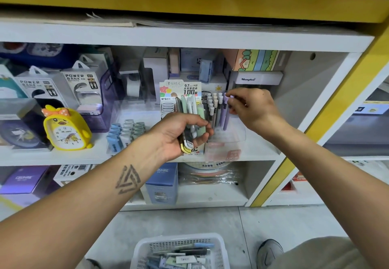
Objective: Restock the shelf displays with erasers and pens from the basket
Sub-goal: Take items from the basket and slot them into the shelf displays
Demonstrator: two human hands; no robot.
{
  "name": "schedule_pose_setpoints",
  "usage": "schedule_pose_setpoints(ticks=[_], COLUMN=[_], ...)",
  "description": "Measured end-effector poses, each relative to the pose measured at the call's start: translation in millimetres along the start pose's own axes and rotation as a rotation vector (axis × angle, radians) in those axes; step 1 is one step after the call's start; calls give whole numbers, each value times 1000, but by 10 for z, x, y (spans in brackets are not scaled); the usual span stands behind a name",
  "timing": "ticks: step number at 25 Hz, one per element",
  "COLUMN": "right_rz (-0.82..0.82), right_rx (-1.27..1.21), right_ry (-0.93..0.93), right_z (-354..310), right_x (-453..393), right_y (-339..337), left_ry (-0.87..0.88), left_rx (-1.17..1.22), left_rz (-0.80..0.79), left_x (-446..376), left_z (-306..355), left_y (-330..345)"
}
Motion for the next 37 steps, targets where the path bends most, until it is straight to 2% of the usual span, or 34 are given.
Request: schedule_pose_setpoints(ticks=[9,13,16,18,19,20,22,23,24,27,31,34,37], right_rz=[-66,-59,-52,14,44,31,-134,-214,-256,-250,-247,-245,-244], right_rx=[3,-94,105,237,166,-16,-488,-636,-718,-916,-1003,-951,-861], right_ry=[-83,34,38,-15,-20,9,116,154,174,228,255,221,147], right_z=[-77,83,66,-87,-167,-225,-330,-394,-440,-529,-635,-715,-872], right_x=[-17,-26,-4,-8,2,17,57,78,90,64,7,-38,-109], right_y=[137,185,201,117,75,64,243,357,432,487,557,626,702], left_ry=[18,50,63,70,74,77,89,94,97,80,89,120,97], left_rx=[-3,29,29,-15,-43,-70,-113,-125,-126,-51,94,143,97], left_rz=[-79,-82,-93,-100,-92,-81,-65,-64,-67,-51,48,137,152], left_x=[34,44,65,93,113,133,183,213,238,320,471,615,765], left_z=[25,61,79,106,123,141,177,201,222,289,468,606,681], left_y=[52,59,51,35,15,-9,-57,-75,-97,-249,-639,-939,-1155])
Point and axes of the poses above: each hand's wrist, its own x-axis away from the middle knuckle, its own y-axis out of the palm, z = x × y, the point moved 8 cm from there along -x, towards the middle knuckle, and after that the axes turned 8 degrees about -z, right-handed, at the moved point
